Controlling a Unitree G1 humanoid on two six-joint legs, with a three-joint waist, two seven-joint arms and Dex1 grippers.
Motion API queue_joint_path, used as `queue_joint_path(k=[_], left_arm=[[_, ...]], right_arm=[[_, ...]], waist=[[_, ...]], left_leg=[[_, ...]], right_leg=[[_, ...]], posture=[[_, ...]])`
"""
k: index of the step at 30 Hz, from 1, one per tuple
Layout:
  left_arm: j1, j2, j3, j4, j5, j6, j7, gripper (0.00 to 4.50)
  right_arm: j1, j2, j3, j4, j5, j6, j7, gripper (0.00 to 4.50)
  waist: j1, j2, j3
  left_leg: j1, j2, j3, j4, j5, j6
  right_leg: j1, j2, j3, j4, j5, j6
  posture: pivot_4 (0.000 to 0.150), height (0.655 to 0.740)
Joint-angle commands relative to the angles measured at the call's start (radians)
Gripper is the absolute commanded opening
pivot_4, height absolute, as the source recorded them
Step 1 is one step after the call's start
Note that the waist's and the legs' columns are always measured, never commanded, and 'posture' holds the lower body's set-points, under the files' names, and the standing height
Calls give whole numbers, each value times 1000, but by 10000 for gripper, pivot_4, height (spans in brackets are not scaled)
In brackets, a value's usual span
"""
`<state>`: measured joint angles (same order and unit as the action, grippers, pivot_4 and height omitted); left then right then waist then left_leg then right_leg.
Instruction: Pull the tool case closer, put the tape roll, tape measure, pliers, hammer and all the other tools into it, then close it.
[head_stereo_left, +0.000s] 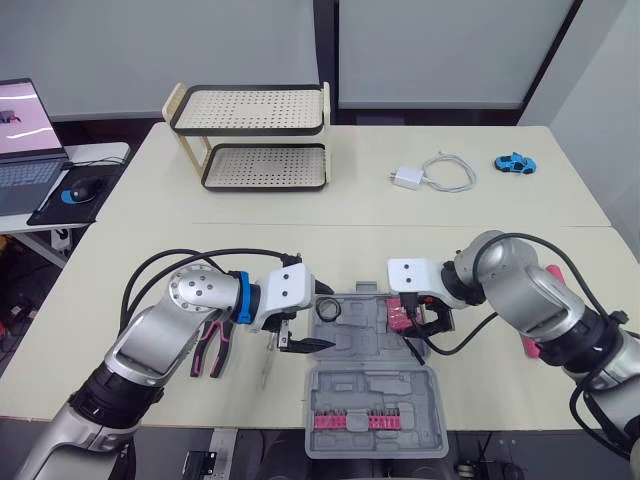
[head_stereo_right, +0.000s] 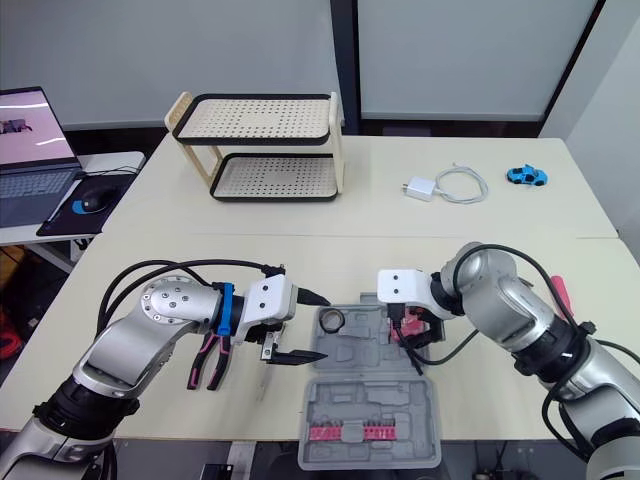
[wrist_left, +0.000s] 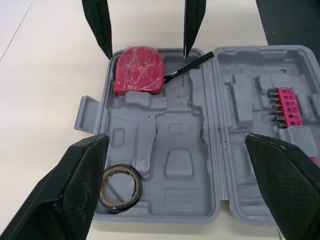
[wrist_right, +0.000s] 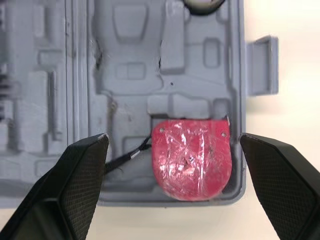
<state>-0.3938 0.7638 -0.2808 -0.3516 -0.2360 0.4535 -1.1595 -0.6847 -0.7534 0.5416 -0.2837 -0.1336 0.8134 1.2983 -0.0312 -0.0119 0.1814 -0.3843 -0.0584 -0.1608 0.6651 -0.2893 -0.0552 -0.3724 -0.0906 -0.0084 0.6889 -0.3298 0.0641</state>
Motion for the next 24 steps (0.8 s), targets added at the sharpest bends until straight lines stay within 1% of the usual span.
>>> queue_joint_path(k=[1,2,4,11,15,18,20,24], left_arm=[[11,10,25,-27,-21,-4,-3,45000],[13,11,26,-25,-21,-6,-4,45000],[16,9,24,-22,-20,-11,-6,45000],[14,2,24,-2,-21,-27,-13,45000],[17,-2,29,5,-27,-31,-12,45000],[17,0,35,9,-32,-33,-10,45000],[15,3,38,13,-36,-37,-11,45000],[10,7,44,15,-43,-37,-11,45000]], right_arm=[[41,-30,-63,-42,27,-34,-38,40834],[50,-31,-70,-43,29,-36,-50,38642],[62,-33,-78,-47,38,-39,-61,32268],[84,-32,-92,-54,71,-42,-95,6817],[115,-21,-134,-41,100,-116,-135,6817],[197,-1,-230,-11,163,-262,-169,6817],[238,17,-273,9,192,-299,-191,6817],[317,32,-309,77,181,-401,-262,6817]], waist=[[0,0,0],[0,0,0],[-2,0,0],[-1,0,0],[-1,0,0],[0,0,0],[0,0,0],[0,0,0]], left_leg=[[0,0,0,0,0,0],[0,0,0,0,0,0],[0,0,1,0,0,0],[0,0,0,0,0,0],[0,0,0,0,0,0],[0,0,0,0,0,0],[1,0,0,0,0,0],[1,0,1,0,0,0]], right_leg=[[0,0,0,0,0,0],[0,0,0,0,0,0],[0,0,0,1,0,0],[0,0,0,1,0,0],[0,0,0,1,0,0],[0,0,0,1,0,0],[0,0,0,1,0,0],[1,0,0,1,0,0]], posture=[[1500,7318],[1500,7318],[1500,7318],[1500,7318],[1500,7318],[1500,7318],[1500,7318],[1500,7318]])
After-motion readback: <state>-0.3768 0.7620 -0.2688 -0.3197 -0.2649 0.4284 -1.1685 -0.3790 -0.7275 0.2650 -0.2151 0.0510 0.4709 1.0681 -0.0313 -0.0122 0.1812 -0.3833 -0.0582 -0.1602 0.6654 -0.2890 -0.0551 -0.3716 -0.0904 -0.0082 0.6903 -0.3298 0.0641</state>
